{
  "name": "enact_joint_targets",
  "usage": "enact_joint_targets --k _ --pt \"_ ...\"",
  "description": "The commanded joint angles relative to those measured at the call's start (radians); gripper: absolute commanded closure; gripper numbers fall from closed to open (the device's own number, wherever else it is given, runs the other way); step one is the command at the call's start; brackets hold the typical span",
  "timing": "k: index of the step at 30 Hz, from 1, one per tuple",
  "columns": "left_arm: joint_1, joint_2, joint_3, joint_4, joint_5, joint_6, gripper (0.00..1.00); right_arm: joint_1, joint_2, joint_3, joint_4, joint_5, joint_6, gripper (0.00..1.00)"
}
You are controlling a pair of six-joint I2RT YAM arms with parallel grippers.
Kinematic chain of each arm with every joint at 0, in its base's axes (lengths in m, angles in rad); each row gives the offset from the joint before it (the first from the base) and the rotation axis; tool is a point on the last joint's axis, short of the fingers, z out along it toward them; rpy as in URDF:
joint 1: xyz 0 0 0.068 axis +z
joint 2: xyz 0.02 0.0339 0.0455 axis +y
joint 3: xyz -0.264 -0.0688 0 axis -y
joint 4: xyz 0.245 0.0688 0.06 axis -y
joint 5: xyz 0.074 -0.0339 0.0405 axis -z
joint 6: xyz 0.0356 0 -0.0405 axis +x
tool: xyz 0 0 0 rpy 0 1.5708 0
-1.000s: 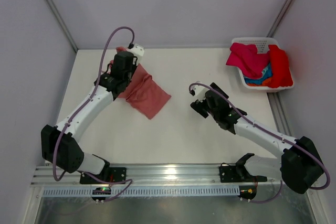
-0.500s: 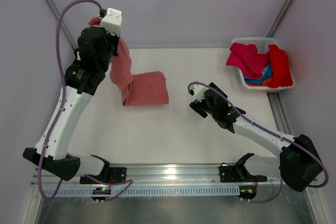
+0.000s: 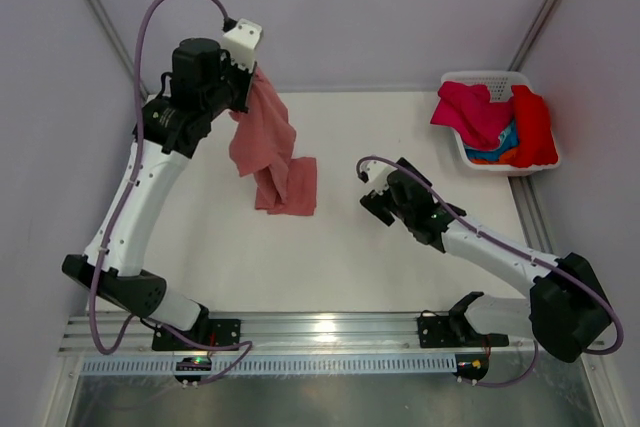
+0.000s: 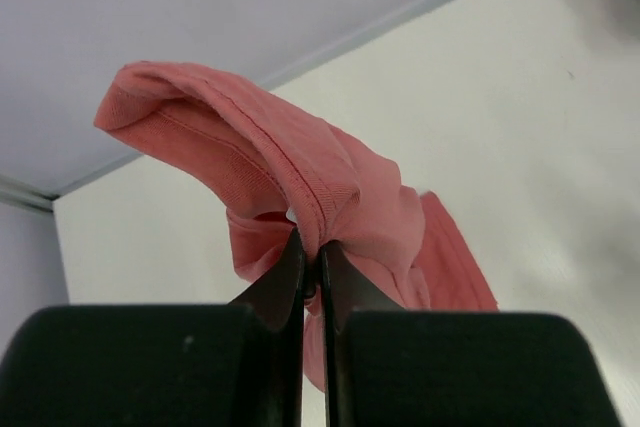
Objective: Fold and stack the t-shirts
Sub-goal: Move the tshirt to the center of the board
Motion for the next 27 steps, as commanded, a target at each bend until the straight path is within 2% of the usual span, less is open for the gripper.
enact_joint_targets --k 1,4,12,15,17,19,21,22,24,27 --pt "-0.011 0.018 0.082 -0.026 0.158 -0.055 1.00 -0.002 0.019 0.046 0.007 -0.008 0.015 0.01" --pt "-0.038 0.083 0.150 -0.089 0.174 -0.053 1.00 -0.001 0.023 0.047 0.005 -0.003 0.015 0.01" --pt "-0.169 0.146 0.151 -0.101 0.224 -0.009 1.00 -0.002 0.027 0.044 0.007 -0.008 0.015 0.01" --pt "-0.184 0.144 0.098 -0.090 0.305 -0.042 1.00 -0.001 0.023 0.044 0.005 -0.013 0.012 0.01" --pt "-0.184 0.129 0.055 -0.075 0.319 -0.050 0.95 -0.002 0.023 0.044 0.005 -0.010 0.012 0.01" --pt "-0.183 0.115 -0.017 -0.049 0.329 -0.042 0.81 -0.002 0.023 0.044 0.005 -0.011 0.012 0.01" --pt "-0.184 0.098 -0.074 -0.041 0.340 -0.023 0.52 -0.002 0.025 0.043 0.008 -0.010 0.013 0.01" --pt "-0.184 0.094 -0.089 -0.044 0.343 -0.015 0.33 -0.002 0.025 0.044 0.008 -0.008 0.012 0.01" --pt "-0.184 0.089 -0.118 -0.047 0.339 -0.007 0.13 -0.002 0.027 0.044 0.011 0.000 0.010 0.01" --pt "-0.183 0.091 -0.135 -0.063 0.331 -0.001 0.08 -0.002 0.033 0.044 0.026 0.039 0.012 0.01"
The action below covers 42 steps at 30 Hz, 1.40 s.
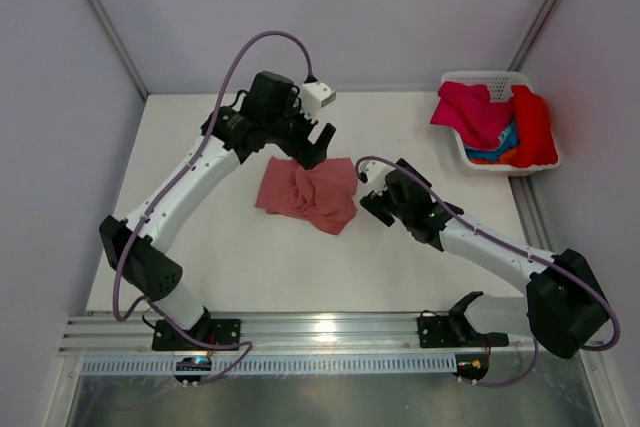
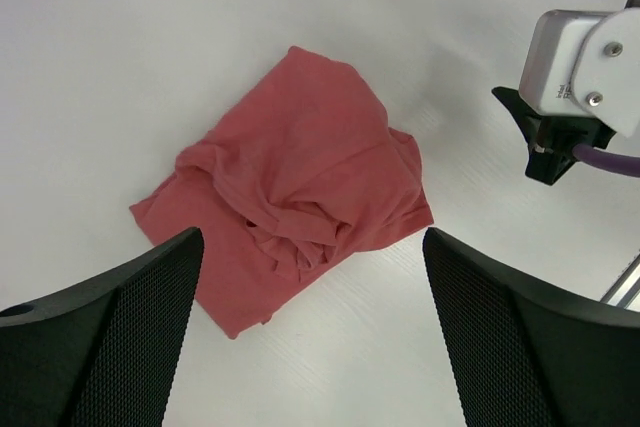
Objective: Fold and stack the t-shirts
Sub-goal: Move the tshirt to the center of the board
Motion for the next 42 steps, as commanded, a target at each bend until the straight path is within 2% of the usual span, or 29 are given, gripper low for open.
enact_joint_targets --k 1,8,10,14,17,20,21,23,36,37,38,40,41,42 --pt "0.004 -0.049 -0.009 0.016 0.020 0.015 0.06 -0.002 0.007 0.036 0.041 0.049 0.012 0.01" --pt "0.004 -0.090 -0.124 0.048 -0.121 0.047 0.03 -0.002 -0.010 0.030 0.051 0.057 0.013 0.01" --pt "0.004 -0.124 -0.216 0.086 -0.141 0.061 0.03 -0.002 -0.010 0.032 0.028 0.011 0.009 0.01" --pt "0.004 -0.167 -0.396 0.149 -0.130 0.076 0.01 -0.002 -0.007 0.038 -0.005 -0.060 0.016 0.01" --pt "0.010 -0.173 -0.461 0.178 -0.097 0.090 0.01 -0.002 -0.001 0.041 -0.009 -0.061 0.015 0.01" --pt "0.015 -0.136 -0.480 0.178 0.006 0.102 0.05 -0.001 0.008 0.046 -0.009 -0.054 0.015 0.01" --pt "0.015 -0.122 -0.475 0.172 0.040 0.095 0.10 0.001 0.008 0.046 -0.011 -0.052 0.015 0.01" --pt "0.015 -0.090 -0.455 0.166 0.066 0.075 0.13 -0.001 0.005 0.046 -0.008 -0.046 0.015 0.01" --pt "0.002 0.160 -0.399 0.286 0.071 -0.019 0.22 -0.002 0.002 0.040 0.011 -0.011 0.007 0.01" --pt "0.002 0.168 -0.397 0.293 0.069 -0.033 0.26 -0.002 0.002 0.039 0.009 -0.014 0.007 0.01" --pt "0.002 0.180 -0.389 0.300 0.062 -0.039 0.40 -0.001 0.002 0.041 0.009 -0.014 0.005 0.01" --pt "0.002 0.195 -0.377 0.295 0.066 -0.048 0.59 -0.001 0.010 0.041 0.011 -0.015 0.004 0.00" --pt "0.002 0.209 -0.360 0.289 0.068 -0.044 0.76 -0.001 0.013 0.043 0.011 -0.017 0.005 0.01" --pt "0.002 0.214 -0.354 0.283 0.045 -0.044 0.87 -0.001 0.014 0.043 0.011 -0.018 0.005 0.01"
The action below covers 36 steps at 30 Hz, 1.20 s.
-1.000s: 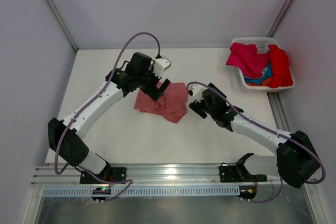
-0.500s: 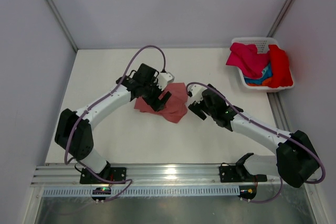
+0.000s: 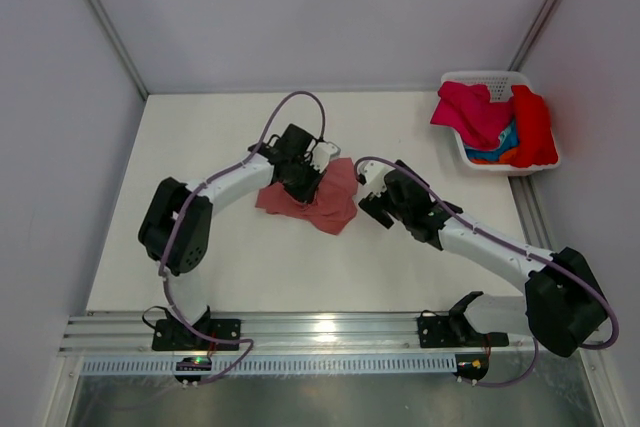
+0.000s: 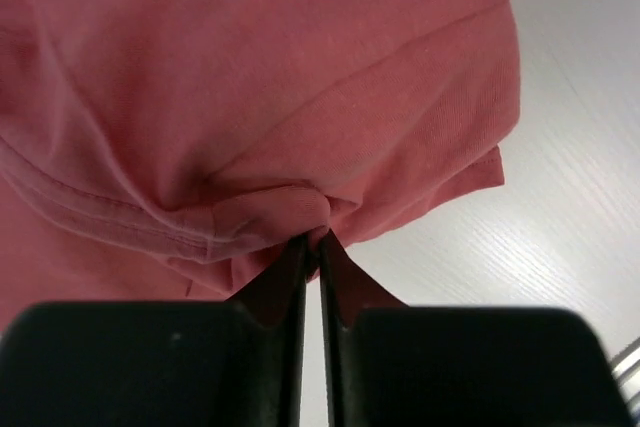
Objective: Fold and stack the t-shirts
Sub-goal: Move the tshirt to the center of the board
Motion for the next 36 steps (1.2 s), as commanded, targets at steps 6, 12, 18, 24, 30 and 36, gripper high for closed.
enact_joint_targets --k 6,12,18,24,30,36 --pt "-0.005 -0.035 0.107 0.038 -0.081 -0.007 1.00 -0.001 0.010 0.036 0.034 0.013 0.002 0.01" --pt "0.009 -0.139 0.315 -0.071 -0.213 0.005 1.00 -0.001 0.005 0.034 0.037 0.016 0.002 0.01" --pt "0.014 -0.244 0.660 -0.166 -0.297 0.031 1.00 -0.001 0.014 0.037 0.038 0.026 0.002 0.01" --pt "0.014 -0.333 0.765 -0.153 -0.408 0.063 1.00 -0.001 0.010 0.037 0.040 0.029 0.004 0.01" --pt "0.014 -0.420 0.645 -0.149 -0.276 0.043 0.99 -0.001 0.021 0.042 0.032 0.024 0.005 0.01" --pt "0.012 -0.404 0.426 -0.215 -0.112 0.080 1.00 -0.002 0.027 0.043 0.032 0.038 0.004 0.01"
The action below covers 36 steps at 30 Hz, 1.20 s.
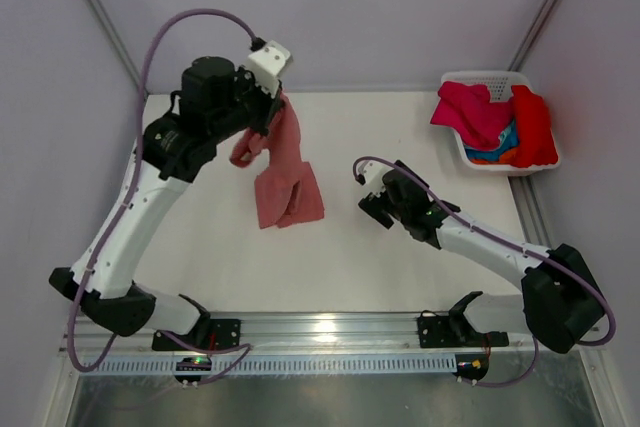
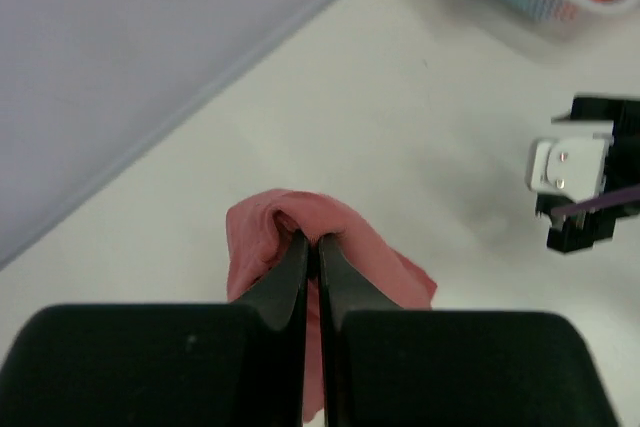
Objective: Fold and stack the t-shirts
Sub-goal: Move the tshirt to the center of the board
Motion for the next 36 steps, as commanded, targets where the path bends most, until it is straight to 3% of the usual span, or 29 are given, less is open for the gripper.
enact_joint_targets --k 1,6,14,15,19,24,27,31,36 --pt "-0.003 0.042 -0.141 -0.062 0.182 0.032 1.00 -0.001 0.006 0.040 0.033 0.028 0.005 0.00" --pt "-0.029 0.058 -0.306 -0.062 0.333 0.072 1.00 -0.002 0.023 0.043 0.038 0.048 0.005 0.01" --pt "-0.104 0.173 -0.348 -0.142 0.450 0.141 0.92 -0.001 0.043 0.048 0.055 0.108 0.003 0.01" --pt "-0.110 0.183 -0.354 -0.143 0.488 0.141 0.85 -0.001 0.043 0.048 0.055 0.107 0.005 0.01" --pt "-0.141 0.243 -0.365 -0.152 0.517 0.144 0.01 -0.001 0.043 0.048 0.053 0.104 0.003 0.01" --pt "-0.182 0.279 -0.370 -0.133 0.456 0.170 0.01 -0.001 0.041 0.046 0.053 0.103 0.002 0.01" --pt "-0.181 0.251 -0.366 -0.099 0.349 0.164 0.01 -0.001 0.040 0.046 0.055 0.105 0.003 0.01" --pt "-0.176 0.173 -0.373 -0.087 0.157 0.169 0.01 -0.001 0.040 0.045 0.055 0.105 0.000 0.01" --pt "-0.104 0.064 -0.470 -0.074 0.089 0.153 0.01 -0.001 0.035 0.045 0.053 0.104 0.000 0.01"
